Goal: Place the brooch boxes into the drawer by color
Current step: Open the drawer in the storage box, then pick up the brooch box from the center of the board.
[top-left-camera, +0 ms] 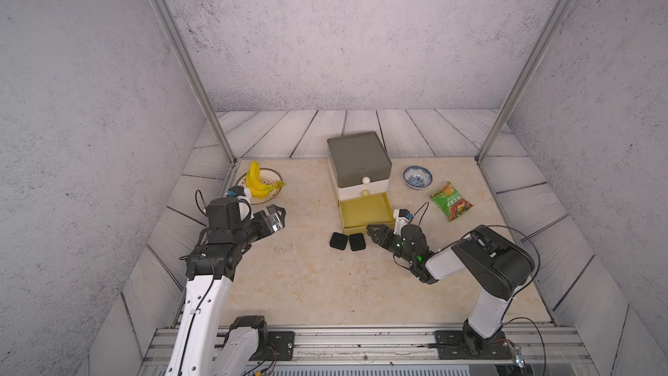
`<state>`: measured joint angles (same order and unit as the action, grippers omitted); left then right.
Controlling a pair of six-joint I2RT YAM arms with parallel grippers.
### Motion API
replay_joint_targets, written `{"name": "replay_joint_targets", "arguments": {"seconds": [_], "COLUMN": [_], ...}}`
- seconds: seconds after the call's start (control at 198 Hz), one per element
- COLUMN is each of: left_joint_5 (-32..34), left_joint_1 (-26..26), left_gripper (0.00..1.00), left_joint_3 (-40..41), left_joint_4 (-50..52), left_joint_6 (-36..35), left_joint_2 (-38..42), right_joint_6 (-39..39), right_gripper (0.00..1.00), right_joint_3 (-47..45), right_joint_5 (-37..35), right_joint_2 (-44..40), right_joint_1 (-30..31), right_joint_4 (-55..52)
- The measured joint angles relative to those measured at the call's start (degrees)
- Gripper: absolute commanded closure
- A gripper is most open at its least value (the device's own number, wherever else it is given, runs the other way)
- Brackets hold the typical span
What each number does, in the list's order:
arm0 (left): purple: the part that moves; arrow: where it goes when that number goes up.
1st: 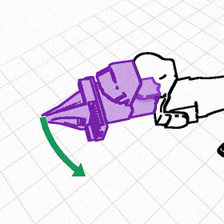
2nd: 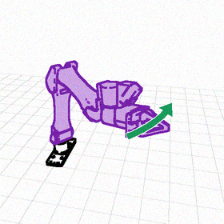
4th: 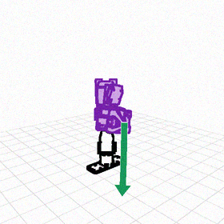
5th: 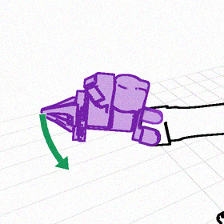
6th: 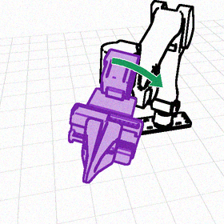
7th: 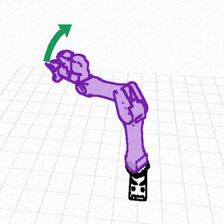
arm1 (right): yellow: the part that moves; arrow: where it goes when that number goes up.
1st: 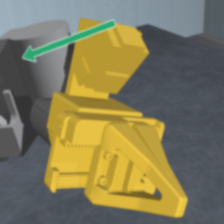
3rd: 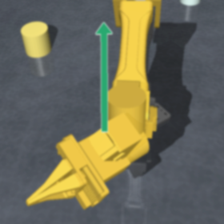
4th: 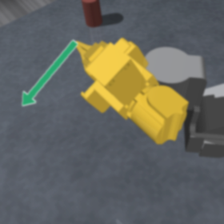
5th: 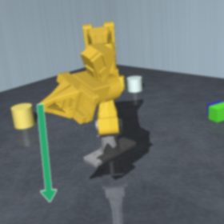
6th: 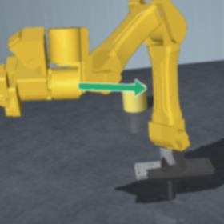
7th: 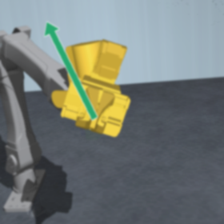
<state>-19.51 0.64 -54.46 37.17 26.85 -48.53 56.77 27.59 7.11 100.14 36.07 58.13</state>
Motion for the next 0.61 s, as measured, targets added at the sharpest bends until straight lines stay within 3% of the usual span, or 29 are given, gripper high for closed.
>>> {"name": "replay_joint_targets", "arguments": {"seconds": [0.278, 0.485, 0.607], "left_joint_5": [-0.09, -0.07, -0.09], "left_joint_1": [0.0, 0.0, 0.0], "left_gripper": [0.02, 0.02, 0.02], "left_joint_3": [0.0, 0.0, 0.0], "left_joint_4": [-0.07, 0.02, 0.55], "left_joint_6": [0.85, 1.68, 1.75], "left_joint_2": [-0.24, -0.5, -0.52], "right_joint_6": [-11.58, -17.27, -18.56], "right_gripper": [0.32, 0.3, 0.29], "right_joint_3": [7.04, 14.38, 16.22], "right_joint_5": [-7.82, -13.62, -15.47], "right_joint_2": [-13.77, -13.68, -10.58], "right_joint_1": [7.74, 12.92, 14.23], "right_joint_4": [-26.34, -42.99, -47.23]}}
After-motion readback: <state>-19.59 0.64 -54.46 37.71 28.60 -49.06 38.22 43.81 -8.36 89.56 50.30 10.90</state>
